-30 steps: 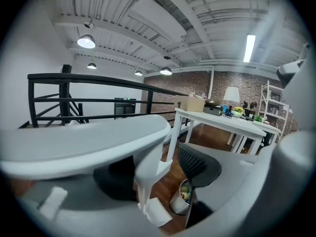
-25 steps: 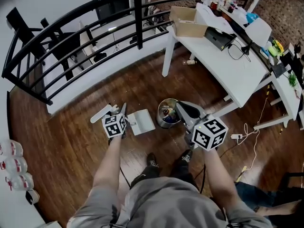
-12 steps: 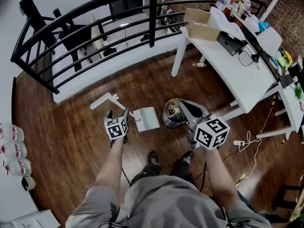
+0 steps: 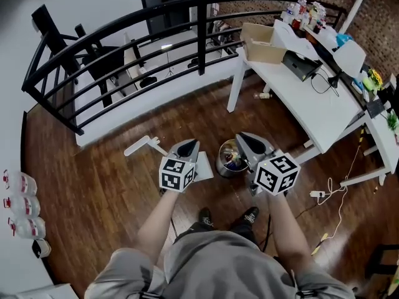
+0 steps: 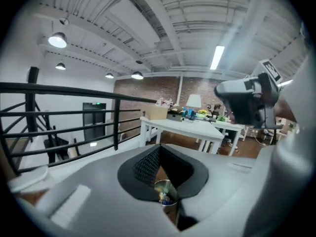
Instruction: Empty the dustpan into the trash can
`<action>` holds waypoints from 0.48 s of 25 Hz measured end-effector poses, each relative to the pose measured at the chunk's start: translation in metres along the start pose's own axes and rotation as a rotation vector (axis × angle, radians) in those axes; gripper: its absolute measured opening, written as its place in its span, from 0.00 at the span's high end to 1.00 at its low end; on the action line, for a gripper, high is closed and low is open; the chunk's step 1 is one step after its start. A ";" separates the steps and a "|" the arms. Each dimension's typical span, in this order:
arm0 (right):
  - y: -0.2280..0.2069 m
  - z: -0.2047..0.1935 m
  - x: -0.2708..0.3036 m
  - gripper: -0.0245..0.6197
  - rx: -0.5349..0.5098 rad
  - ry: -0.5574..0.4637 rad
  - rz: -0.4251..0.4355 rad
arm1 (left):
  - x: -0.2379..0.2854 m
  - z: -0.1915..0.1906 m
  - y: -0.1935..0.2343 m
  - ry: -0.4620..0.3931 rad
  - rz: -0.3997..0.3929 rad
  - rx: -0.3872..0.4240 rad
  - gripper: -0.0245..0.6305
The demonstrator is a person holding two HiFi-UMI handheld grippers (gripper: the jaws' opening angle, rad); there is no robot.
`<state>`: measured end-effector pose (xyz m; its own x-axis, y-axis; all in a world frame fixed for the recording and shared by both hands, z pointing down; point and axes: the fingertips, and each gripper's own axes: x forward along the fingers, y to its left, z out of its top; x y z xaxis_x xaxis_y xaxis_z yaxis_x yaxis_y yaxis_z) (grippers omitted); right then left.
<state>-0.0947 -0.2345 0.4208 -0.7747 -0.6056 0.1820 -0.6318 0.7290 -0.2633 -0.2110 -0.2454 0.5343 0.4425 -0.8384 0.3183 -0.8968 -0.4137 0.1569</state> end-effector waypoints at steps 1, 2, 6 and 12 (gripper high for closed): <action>-0.002 0.003 -0.002 0.96 -0.001 -0.009 -0.006 | 0.002 0.020 -0.011 -0.028 -0.037 0.018 0.95; -0.003 0.007 -0.004 0.96 -0.002 -0.018 -0.011 | 0.004 0.039 -0.022 -0.055 -0.069 0.032 0.95; -0.008 0.022 -0.011 0.96 -0.009 -0.062 -0.024 | 0.003 0.098 -0.054 -0.124 -0.151 0.037 0.96; -0.010 0.049 -0.023 0.96 -0.084 -0.106 -0.049 | -0.009 0.152 -0.089 -0.183 -0.235 0.026 0.95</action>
<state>-0.0694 -0.2433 0.3728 -0.7382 -0.6685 0.0909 -0.6726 0.7188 -0.1758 -0.1345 -0.2554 0.3750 0.6328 -0.7676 0.1023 -0.7705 -0.6109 0.1819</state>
